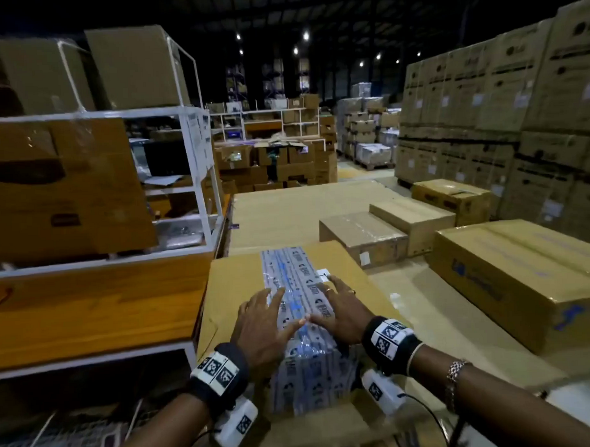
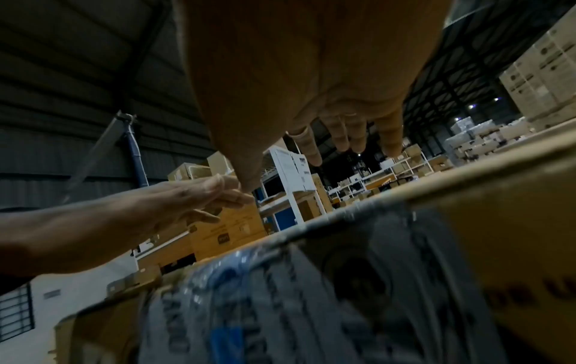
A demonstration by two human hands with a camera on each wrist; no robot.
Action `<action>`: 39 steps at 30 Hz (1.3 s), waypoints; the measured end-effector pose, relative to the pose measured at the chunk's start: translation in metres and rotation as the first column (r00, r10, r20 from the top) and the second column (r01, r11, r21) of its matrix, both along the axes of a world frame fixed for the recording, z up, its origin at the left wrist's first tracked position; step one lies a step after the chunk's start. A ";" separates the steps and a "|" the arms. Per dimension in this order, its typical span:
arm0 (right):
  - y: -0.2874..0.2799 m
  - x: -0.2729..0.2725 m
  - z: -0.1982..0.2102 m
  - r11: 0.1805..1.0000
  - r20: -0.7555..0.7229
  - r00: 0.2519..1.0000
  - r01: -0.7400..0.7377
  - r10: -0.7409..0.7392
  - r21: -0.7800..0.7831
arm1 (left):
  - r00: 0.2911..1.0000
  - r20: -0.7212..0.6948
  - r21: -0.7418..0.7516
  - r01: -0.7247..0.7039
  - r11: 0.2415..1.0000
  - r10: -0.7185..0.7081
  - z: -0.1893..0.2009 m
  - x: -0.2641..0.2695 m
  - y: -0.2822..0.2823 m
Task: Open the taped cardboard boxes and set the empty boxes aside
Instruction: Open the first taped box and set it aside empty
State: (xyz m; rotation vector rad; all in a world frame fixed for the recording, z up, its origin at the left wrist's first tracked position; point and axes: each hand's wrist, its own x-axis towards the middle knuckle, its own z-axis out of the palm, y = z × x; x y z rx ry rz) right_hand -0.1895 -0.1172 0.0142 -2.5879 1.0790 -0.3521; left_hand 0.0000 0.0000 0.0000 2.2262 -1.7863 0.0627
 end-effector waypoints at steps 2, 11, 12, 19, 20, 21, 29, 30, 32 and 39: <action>0.006 0.004 -0.010 1.000 -0.059 0.998 0.012 -0.012 -0.005 | 1.000 -0.007 0.001 -0.010 1.000 0.010 -0.009 0.005 0.003; -0.006 -0.007 -0.045 0.992 -0.096 0.989 0.102 -0.109 -0.069 | 0.994 0.097 0.109 -0.063 0.992 0.053 -0.044 0.042 0.016; -0.011 -0.011 -0.044 0.990 -0.113 0.985 0.125 -0.132 -0.071 | 0.993 0.092 0.127 -0.082 0.988 0.070 -0.046 0.046 0.017; -0.051 -0.034 -0.034 0.939 -0.221 0.918 0.343 -0.329 0.031 | 0.954 0.081 0.231 -0.300 0.925 0.289 -0.044 0.063 0.038; -0.055 -0.036 -0.031 0.928 -0.228 0.912 0.366 -0.340 0.078 | 0.948 0.075 0.240 -0.319 0.917 0.310 -0.042 0.063 0.039; -0.059 -0.038 -0.028 0.915 -0.237 0.906 0.386 -0.351 0.118 | 0.942 0.057 0.250 -0.335 0.908 0.331 -0.041 0.062 0.040; -0.065 -0.040 -0.036 0.907 -0.207 0.901 0.408 -0.381 0.105 | 0.896 -0.057 0.242 -0.416 0.877 0.441 -0.036 0.052 0.046; -0.063 -0.042 -0.037 0.914 -0.208 0.903 0.398 -0.376 0.076 | 0.903 -0.049 0.239 -0.404 0.883 0.426 -0.036 0.050 0.048; -0.058 -0.047 -0.038 0.925 -0.208 0.906 0.379 -0.367 0.016 | 0.916 -0.032 0.217 -0.384 0.898 0.399 -0.036 0.047 0.053; -0.010 -0.080 -0.044 0.916 -0.007 0.918 0.394 -0.396 -0.073 | 0.919 0.040 0.013 -0.394 0.919 0.393 -0.043 0.010 0.093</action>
